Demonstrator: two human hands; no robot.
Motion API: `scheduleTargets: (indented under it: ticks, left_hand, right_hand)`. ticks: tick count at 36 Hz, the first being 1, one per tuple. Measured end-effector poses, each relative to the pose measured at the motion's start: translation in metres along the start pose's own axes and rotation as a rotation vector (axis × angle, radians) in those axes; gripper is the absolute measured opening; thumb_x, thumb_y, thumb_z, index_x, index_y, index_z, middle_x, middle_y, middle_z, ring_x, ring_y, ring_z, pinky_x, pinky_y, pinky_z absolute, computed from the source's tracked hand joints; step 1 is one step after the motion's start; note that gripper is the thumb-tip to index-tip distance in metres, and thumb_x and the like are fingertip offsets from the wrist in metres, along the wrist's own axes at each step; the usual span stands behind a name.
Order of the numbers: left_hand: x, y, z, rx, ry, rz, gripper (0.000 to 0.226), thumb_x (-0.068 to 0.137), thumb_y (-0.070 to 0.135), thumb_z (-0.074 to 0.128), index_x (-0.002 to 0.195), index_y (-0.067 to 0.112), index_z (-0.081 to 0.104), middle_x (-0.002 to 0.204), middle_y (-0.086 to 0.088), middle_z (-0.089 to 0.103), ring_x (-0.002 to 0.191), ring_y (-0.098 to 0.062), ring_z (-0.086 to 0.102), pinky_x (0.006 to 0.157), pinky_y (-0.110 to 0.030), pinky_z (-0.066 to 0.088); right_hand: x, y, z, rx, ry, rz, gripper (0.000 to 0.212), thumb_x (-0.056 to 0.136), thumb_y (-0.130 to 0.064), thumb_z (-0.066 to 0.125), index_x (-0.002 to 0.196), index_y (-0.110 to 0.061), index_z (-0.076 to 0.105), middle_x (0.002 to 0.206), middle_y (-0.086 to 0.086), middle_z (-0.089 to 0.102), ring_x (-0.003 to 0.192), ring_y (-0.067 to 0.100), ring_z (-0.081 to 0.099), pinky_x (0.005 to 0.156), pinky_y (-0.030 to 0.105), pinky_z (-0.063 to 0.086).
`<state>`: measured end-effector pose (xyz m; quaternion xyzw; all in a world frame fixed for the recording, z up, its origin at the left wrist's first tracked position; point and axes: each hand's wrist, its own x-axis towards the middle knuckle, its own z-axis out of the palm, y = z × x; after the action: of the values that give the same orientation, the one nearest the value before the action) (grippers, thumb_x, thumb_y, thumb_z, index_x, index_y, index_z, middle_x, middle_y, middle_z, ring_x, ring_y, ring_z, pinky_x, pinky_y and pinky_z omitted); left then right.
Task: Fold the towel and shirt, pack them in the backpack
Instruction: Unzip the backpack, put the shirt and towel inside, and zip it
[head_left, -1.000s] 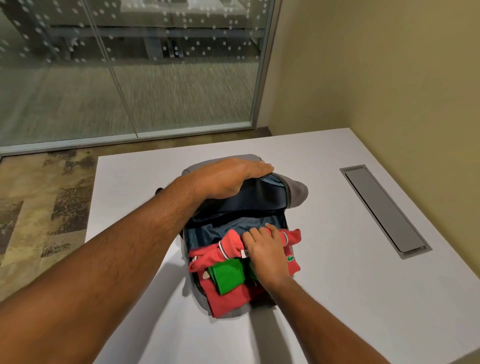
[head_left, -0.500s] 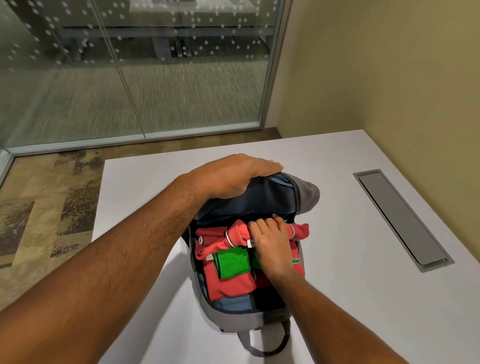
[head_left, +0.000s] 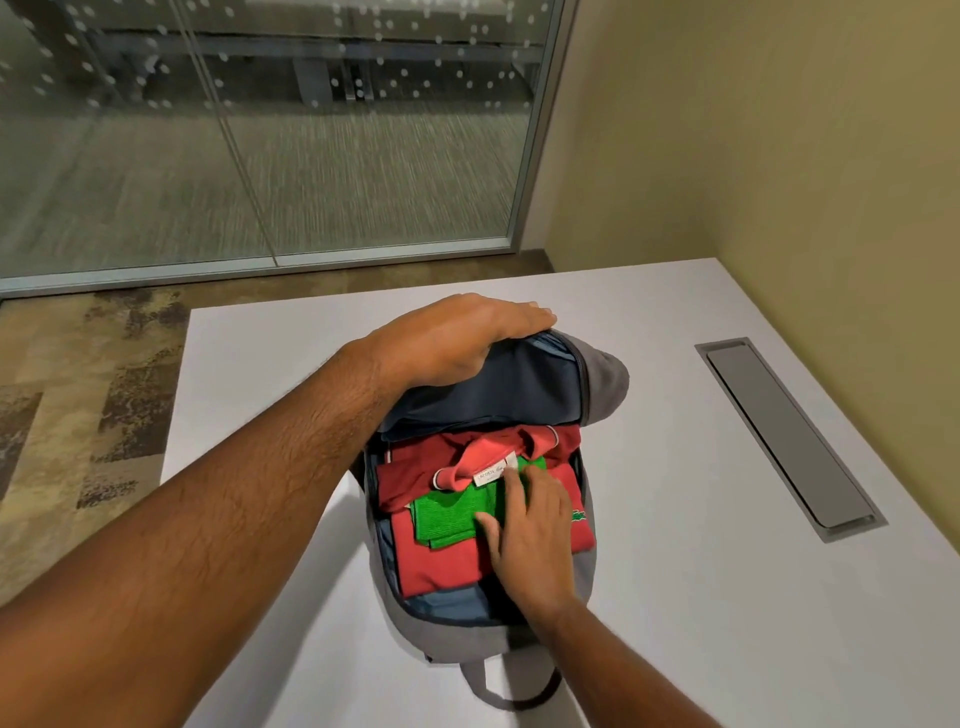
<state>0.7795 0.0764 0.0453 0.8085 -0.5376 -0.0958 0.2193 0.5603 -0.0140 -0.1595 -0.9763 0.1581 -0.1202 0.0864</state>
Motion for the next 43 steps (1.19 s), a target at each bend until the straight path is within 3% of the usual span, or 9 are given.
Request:
scheduleTargets:
  ticks: [3, 10, 19, 23, 26, 31, 36, 39, 43]
  left_hand:
    - [-0.001, 0.003, -0.003, 0.0, 0.009, -0.004, 0.083, 0.089, -0.021, 0.039, 0.155, 0.03, 0.042, 0.16, 0.012, 0.039, 0.148, -0.004, 0.032, 0.124, -0.025, 0.024]
    - [0.0, 0.012, -0.005, -0.015, 0.021, 0.013, 0.085, 0.09, -0.021, 0.042, 0.154, 0.034, 0.042, 0.16, 0.018, 0.037, 0.147, 0.001, 0.031, 0.123, -0.022, 0.025]
    - [0.0, 0.007, -0.007, -0.01, 0.016, 0.011, 0.088, 0.086, -0.023, 0.04, 0.155, 0.031, 0.042, 0.161, 0.014, 0.036, 0.147, 0.001, 0.03, 0.12, -0.011, 0.018]
    - [0.001, 0.006, -0.011, -0.029, 0.044, 0.007, 0.085, 0.086, -0.024, 0.039, 0.155, 0.027, 0.043, 0.16, 0.012, 0.038, 0.146, 0.003, 0.03, 0.117, -0.005, 0.016]
    - [0.003, 0.005, -0.013, -0.034, 0.062, 0.021, 0.084, 0.085, -0.024, 0.038, 0.153, 0.024, 0.045, 0.159, 0.01, 0.041, 0.148, -0.003, 0.033, 0.123, -0.021, 0.025]
    - [0.004, 0.003, -0.014, -0.053, 0.082, 0.024, 0.081, 0.086, -0.023, 0.038, 0.151, 0.023, 0.048, 0.157, 0.008, 0.043, 0.146, -0.003, 0.036, 0.123, -0.022, 0.027]
    - [0.006, 0.004, -0.012, -0.047, 0.089, 0.033, 0.081, 0.086, -0.023, 0.04, 0.15, 0.024, 0.049, 0.156, 0.009, 0.046, 0.145, -0.002, 0.038, 0.121, -0.023, 0.03]
    - [0.006, 0.009, -0.014, -0.042, 0.098, 0.042, 0.08, 0.086, -0.024, 0.041, 0.15, 0.024, 0.049, 0.156, 0.01, 0.046, 0.144, -0.001, 0.038, 0.121, -0.022, 0.03]
    - [0.006, 0.012, -0.015, -0.034, 0.084, 0.04, 0.082, 0.086, -0.024, 0.04, 0.151, 0.024, 0.048, 0.156, 0.01, 0.045, 0.145, -0.001, 0.037, 0.121, -0.021, 0.029]
  right_hand:
    - [0.011, -0.005, 0.006, -0.021, -0.137, 0.045, 0.092, 0.092, -0.071, 0.052, 0.162, -0.016, 0.027, 0.165, 0.017, 0.029, 0.155, 0.039, 0.021, 0.122, 0.061, 0.025]
    - [0.059, -0.028, 0.003, -0.031, -0.456, 0.093, 0.103, 0.086, -0.093, 0.014, 0.166, -0.03, -0.001, 0.172, 0.015, 0.011, 0.159, 0.038, 0.003, 0.121, 0.07, -0.004]
    - [0.105, -0.025, 0.007, 0.004, -0.756, 0.162, 0.106, 0.082, -0.095, 0.017, 0.165, -0.031, 0.001, 0.174, 0.008, -0.002, 0.16, 0.03, -0.003, 0.12, 0.07, -0.005]
    - [0.099, -0.024, 0.011, 0.013, -0.548, 0.125, 0.1, 0.086, -0.089, 0.021, 0.163, -0.024, 0.024, 0.167, 0.011, 0.029, 0.154, 0.032, 0.025, 0.121, 0.065, 0.015]
    - [0.073, -0.023, 0.018, 0.047, -0.185, 0.084, 0.068, 0.097, -0.067, 0.045, 0.132, -0.01, 0.055, 0.123, 0.01, 0.06, 0.115, 0.032, 0.056, 0.102, 0.052, 0.046]
    - [0.019, -0.03, 0.029, 0.096, 0.027, -0.054, 0.025, 0.1, -0.042, 0.056, 0.097, -0.018, 0.051, 0.095, 0.001, 0.045, 0.086, 0.024, 0.044, 0.078, 0.041, 0.047]
    - [0.037, -0.05, 0.029, 0.143, -0.068, -0.281, 0.048, 0.103, -0.049, 0.046, 0.139, -0.018, 0.05, 0.13, 0.005, 0.052, 0.123, 0.027, 0.049, 0.107, 0.044, 0.043]
    - [0.065, -0.064, 0.025, 0.109, -0.305, -0.236, 0.072, 0.099, -0.061, 0.041, 0.16, -0.026, 0.027, 0.162, 0.009, 0.034, 0.152, 0.029, 0.025, 0.124, 0.058, 0.016]
    - [0.089, -0.07, 0.026, -0.035, -0.649, -0.214, 0.085, 0.098, -0.074, 0.032, 0.165, -0.029, 0.003, 0.174, 0.004, 0.001, 0.16, 0.021, -0.004, 0.121, 0.068, -0.006]
